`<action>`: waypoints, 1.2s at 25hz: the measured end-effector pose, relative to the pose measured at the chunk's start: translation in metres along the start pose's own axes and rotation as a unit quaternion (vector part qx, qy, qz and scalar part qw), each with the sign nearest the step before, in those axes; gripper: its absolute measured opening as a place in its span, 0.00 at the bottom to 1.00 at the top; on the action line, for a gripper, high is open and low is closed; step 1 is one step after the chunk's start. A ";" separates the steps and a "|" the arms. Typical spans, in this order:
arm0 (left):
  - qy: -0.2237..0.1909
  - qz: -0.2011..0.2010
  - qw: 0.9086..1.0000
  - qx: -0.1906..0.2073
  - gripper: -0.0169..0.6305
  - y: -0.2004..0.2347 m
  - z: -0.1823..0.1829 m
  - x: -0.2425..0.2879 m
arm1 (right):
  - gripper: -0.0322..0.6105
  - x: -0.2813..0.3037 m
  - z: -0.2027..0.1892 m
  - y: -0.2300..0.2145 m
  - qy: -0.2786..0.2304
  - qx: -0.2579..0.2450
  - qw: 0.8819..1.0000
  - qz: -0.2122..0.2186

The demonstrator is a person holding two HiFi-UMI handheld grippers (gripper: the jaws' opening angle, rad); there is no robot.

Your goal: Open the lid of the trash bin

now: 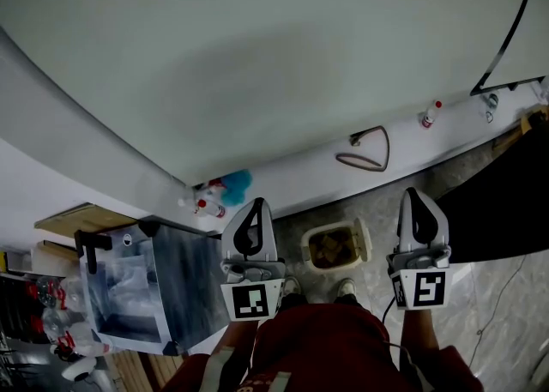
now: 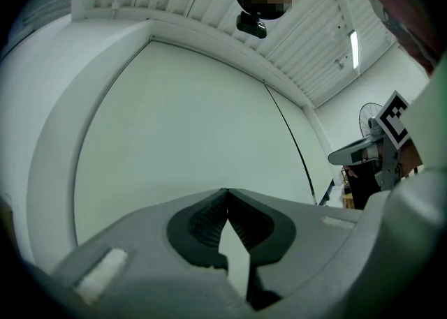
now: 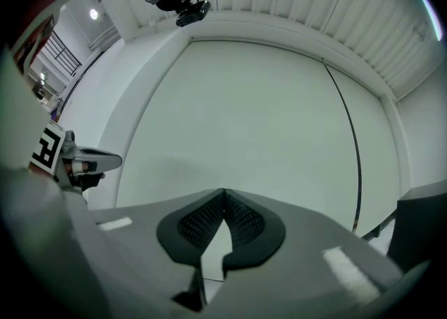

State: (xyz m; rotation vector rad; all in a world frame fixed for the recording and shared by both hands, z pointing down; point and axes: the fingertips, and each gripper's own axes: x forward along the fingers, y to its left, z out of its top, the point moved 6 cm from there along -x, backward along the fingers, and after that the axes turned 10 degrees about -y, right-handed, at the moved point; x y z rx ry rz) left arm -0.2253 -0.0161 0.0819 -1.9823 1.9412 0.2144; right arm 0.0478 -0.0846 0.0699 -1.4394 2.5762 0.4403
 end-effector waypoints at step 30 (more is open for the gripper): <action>0.022 0.023 0.999 0.004 0.03 0.007 0.002 -0.021 | 0.05 0.002 -0.015 0.022 0.035 0.007 0.999 0.038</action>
